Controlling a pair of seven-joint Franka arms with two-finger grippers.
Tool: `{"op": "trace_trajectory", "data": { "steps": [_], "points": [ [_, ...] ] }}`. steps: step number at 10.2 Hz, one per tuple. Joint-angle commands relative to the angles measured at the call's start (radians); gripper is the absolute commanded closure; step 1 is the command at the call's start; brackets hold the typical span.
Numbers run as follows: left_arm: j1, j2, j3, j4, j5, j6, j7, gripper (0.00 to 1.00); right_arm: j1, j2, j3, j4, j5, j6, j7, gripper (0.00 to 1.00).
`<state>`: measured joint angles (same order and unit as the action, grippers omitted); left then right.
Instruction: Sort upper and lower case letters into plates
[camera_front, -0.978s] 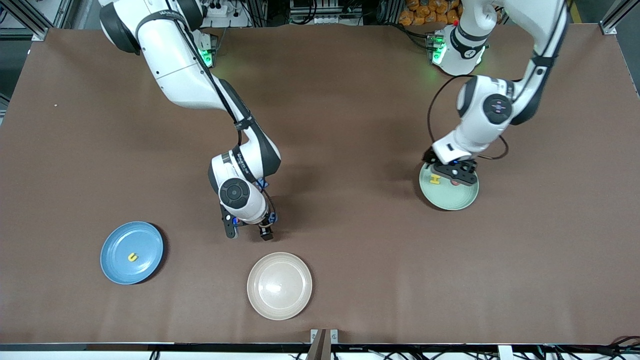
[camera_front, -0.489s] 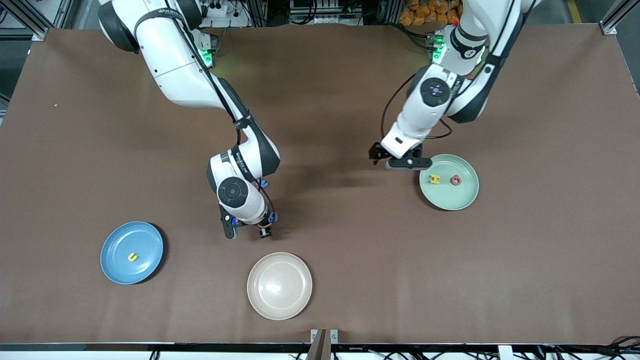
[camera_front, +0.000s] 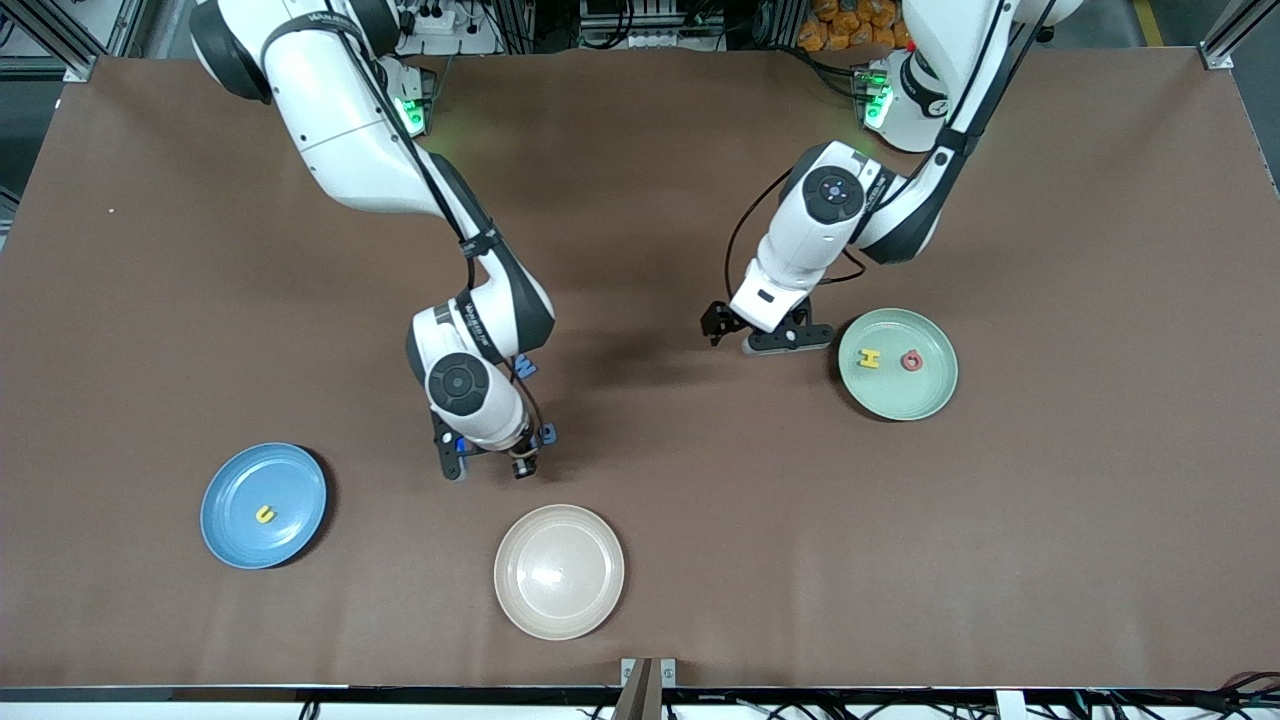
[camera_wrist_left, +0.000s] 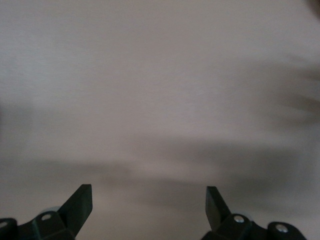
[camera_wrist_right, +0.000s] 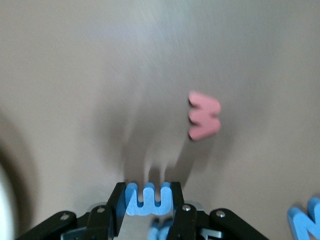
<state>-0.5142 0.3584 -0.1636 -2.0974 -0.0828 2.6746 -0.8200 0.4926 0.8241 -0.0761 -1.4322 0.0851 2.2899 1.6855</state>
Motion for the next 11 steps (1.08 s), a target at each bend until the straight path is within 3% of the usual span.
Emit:
{"op": "trace_trajectory", "data": {
  "steps": [1,2,5,7,9,11],
  "points": [
    [-0.047,0.082,-0.001,0.152,-0.020,0.002,-0.118,0.00,-0.101,-0.094,0.016,-0.033,-0.018,-0.018,-0.073,1.00],
    [-0.052,0.102,-0.001,0.187,-0.020,0.002,-0.142,0.00,-0.136,-0.114,0.015,-0.033,-0.019,-0.041,-0.120,1.00],
    [-0.153,0.224,0.022,0.380,-0.002,0.004,-0.203,0.00,-0.189,-0.120,-0.120,-0.016,-0.008,-0.087,-0.318,1.00],
    [-0.228,0.307,0.076,0.507,0.107,0.008,-0.206,0.00,-0.305,-0.115,-0.122,-0.017,-0.008,-0.086,-0.445,1.00],
    [-0.318,0.372,0.148,0.632,0.126,0.011,-0.215,0.00,-0.397,-0.108,-0.120,-0.017,0.001,-0.075,-0.536,1.00],
    [-0.441,0.415,0.241,0.674,0.149,0.024,-0.286,0.00,-0.445,-0.100,-0.120,-0.019,0.015,-0.075,-0.605,1.00]
  ]
}}
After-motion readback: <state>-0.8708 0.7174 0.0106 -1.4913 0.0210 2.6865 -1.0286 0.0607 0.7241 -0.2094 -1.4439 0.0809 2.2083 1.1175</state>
